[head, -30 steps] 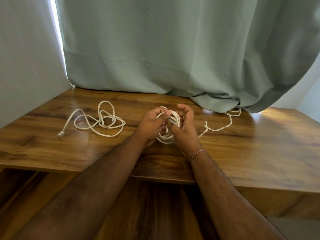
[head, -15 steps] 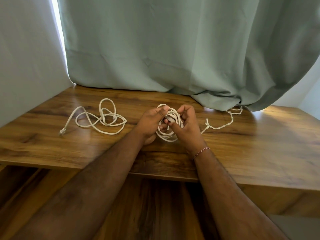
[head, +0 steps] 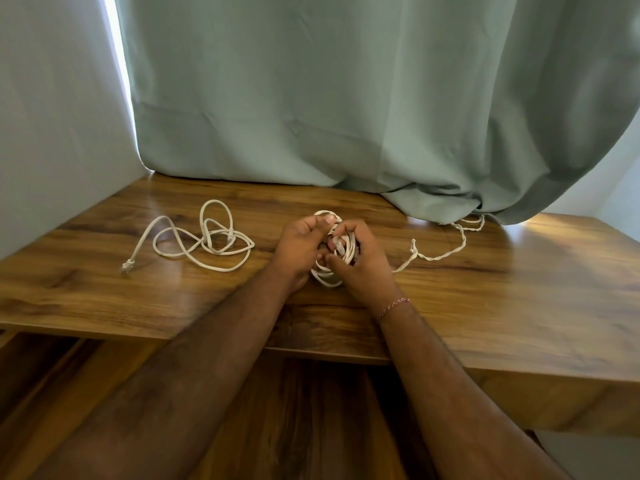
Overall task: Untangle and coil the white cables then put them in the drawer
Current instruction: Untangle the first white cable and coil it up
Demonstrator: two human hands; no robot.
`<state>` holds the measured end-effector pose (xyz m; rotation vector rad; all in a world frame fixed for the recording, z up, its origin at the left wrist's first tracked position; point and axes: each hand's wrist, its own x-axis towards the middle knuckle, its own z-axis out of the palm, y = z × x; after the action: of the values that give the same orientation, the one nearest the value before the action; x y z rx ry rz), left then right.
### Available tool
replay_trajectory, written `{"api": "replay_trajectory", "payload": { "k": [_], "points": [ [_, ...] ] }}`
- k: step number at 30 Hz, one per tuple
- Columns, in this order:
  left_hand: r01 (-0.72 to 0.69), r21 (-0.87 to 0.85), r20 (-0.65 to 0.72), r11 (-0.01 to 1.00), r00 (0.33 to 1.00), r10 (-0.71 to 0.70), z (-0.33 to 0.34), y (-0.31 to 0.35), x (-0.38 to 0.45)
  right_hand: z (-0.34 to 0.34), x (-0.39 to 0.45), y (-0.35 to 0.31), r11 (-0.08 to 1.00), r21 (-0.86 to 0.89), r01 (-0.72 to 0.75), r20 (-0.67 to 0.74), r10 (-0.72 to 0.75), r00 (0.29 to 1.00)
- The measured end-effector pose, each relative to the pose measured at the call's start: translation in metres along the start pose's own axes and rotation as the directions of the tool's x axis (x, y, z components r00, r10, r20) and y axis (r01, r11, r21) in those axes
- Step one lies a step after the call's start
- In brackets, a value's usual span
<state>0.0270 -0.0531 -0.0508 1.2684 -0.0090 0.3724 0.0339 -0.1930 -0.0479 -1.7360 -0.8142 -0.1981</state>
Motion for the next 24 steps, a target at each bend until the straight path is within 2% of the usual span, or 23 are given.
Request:
{"api": "replay_trajectory", "payload": {
  "k": [3,6,9,15,18,21,24],
  "points": [
    [-0.023,0.038,-0.018,0.999,1.0,0.024,0.0,-0.001,0.001,0.007,0.001,0.003,0.956,-0.273,0.105,-0.159,-0.153,0.975],
    [-0.051,0.065,-0.058,0.997,0.997,0.055,0.004,-0.001,0.0,0.005,0.004,0.009,0.941,-0.326,0.094,-0.247,-0.181,0.952],
    [-0.063,0.156,-0.113,0.986,0.99,0.081,0.003,-0.006,0.003,-0.003,0.002,0.006,0.959,-0.259,0.114,-0.37,-0.208,0.906],
    [-0.098,0.306,-0.168,0.947,0.973,0.155,-0.002,-0.011,0.008,-0.01,0.003,0.002,0.999,-0.012,0.053,-0.49,-0.052,0.87],
    [-0.125,0.413,-0.197,0.902,0.955,0.223,-0.008,-0.01,0.012,-0.012,0.002,-0.007,0.997,0.054,0.059,-0.512,-0.024,0.859],
    [-0.181,0.55,-0.153,0.815,0.938,0.312,-0.008,-0.006,0.009,-0.018,0.003,-0.014,0.993,0.087,0.083,-0.535,-0.024,0.844],
    [-0.236,0.561,-0.107,0.794,0.93,0.352,-0.004,-0.004,0.006,-0.027,0.005,-0.016,0.991,0.1,0.086,-0.56,-0.015,0.829]
  ]
}}
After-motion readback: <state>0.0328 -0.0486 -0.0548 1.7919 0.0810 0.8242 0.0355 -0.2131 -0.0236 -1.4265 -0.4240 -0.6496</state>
